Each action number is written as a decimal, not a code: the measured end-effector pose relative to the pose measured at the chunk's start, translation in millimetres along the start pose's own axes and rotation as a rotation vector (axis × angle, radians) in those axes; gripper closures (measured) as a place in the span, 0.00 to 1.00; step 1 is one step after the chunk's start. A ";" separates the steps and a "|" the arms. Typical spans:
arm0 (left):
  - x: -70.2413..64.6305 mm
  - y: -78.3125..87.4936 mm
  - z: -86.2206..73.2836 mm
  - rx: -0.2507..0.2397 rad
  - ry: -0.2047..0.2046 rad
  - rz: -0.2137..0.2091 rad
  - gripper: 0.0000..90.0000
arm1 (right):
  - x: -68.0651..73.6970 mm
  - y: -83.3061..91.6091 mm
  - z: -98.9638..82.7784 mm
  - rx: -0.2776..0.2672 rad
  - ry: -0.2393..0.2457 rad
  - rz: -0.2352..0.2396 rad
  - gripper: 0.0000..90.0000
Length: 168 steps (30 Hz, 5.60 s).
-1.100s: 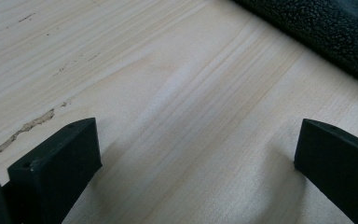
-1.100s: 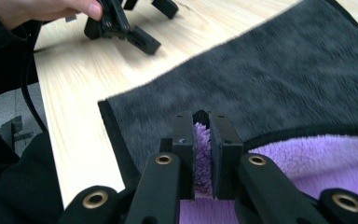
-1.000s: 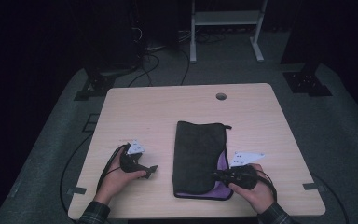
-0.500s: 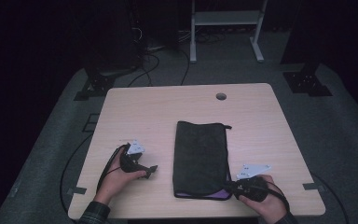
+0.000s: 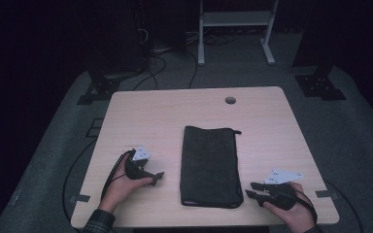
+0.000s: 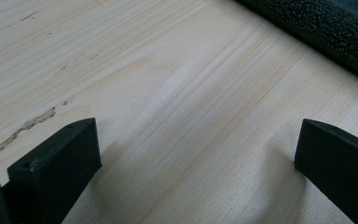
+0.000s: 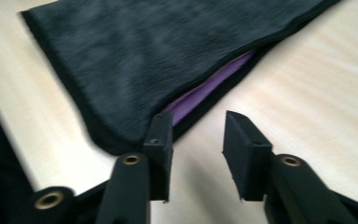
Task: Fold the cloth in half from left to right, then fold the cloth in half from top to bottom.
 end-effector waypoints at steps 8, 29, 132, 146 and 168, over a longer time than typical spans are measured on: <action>-0.9 0.8 -0.1 -0.011 0.007 0.006 0.00 | -23.8 -12.0 18.7 -0.060 0.011 -0.041 0.55; -0.7 -0.6 46.4 -0.079 0.001 -0.034 0.29 | -81.4 -47.9 79.0 -0.107 -0.020 -0.031 0.46; 3.3 -25.7 148.7 -0.175 -0.070 -0.245 0.92 | -111.8 -74.2 140.5 -0.165 0.039 0.094 0.90; -26.6 -12.8 110.4 -0.156 -0.050 -0.311 0.92 | -74.8 -59.5 110.3 -0.097 0.109 0.117 0.90; -67.0 -14.1 57.0 -0.031 -0.037 -0.394 0.89 | -30.5 -47.2 53.0 0.001 0.119 0.181 0.87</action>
Point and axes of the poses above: each handheld gripper's, and its own axes: y roughly backward along the jaws, z roughly out of its top, x roughly to its left, the point moved 1 cm from there along -y, roughly forward along the jaws
